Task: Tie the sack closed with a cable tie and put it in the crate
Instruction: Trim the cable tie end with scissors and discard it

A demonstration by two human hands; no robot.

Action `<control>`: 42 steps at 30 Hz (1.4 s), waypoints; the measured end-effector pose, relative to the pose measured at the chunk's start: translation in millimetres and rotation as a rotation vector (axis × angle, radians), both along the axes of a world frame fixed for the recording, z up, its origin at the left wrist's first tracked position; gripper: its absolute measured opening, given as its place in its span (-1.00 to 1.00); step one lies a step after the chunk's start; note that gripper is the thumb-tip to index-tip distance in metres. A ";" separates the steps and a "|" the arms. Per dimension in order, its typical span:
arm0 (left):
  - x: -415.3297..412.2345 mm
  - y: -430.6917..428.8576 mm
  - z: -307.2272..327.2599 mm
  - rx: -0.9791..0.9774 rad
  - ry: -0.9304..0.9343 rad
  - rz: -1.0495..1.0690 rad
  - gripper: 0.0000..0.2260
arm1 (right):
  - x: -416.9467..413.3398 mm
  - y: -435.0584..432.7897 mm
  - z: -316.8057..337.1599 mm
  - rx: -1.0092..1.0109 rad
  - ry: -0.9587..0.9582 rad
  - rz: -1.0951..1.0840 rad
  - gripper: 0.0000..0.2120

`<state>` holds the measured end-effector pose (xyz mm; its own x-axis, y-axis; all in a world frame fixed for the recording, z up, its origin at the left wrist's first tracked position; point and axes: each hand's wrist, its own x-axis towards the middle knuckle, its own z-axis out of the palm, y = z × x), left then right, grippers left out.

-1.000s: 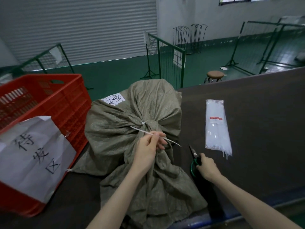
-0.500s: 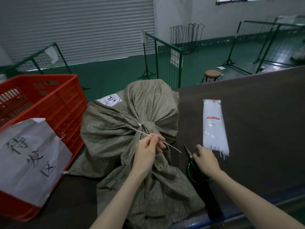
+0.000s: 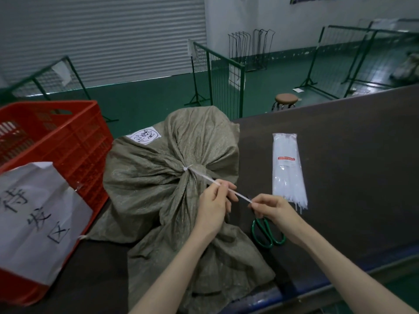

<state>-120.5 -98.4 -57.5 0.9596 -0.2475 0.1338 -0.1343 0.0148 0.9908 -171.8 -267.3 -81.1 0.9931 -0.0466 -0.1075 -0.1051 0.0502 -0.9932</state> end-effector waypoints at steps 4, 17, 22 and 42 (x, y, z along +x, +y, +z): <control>-6.2 -14.5 -10.2 0.081 -0.011 -0.080 -0.73 | -11.1 -19.6 -3.6 0.408 0.059 -0.253 -0.76; -44.3 -99.2 -38.1 -0.016 0.423 -0.309 -0.87 | -96.4 -96.1 -12.6 0.604 0.022 -0.682 -0.94; -62.6 -117.4 -60.5 0.168 0.364 -0.428 -0.88 | -151.9 -128.4 -27.6 0.491 0.063 -1.003 -0.84; -118.0 -180.2 -95.5 0.473 0.257 -0.662 -0.85 | -287.1 -169.0 -119.3 -0.275 0.496 -1.270 -0.81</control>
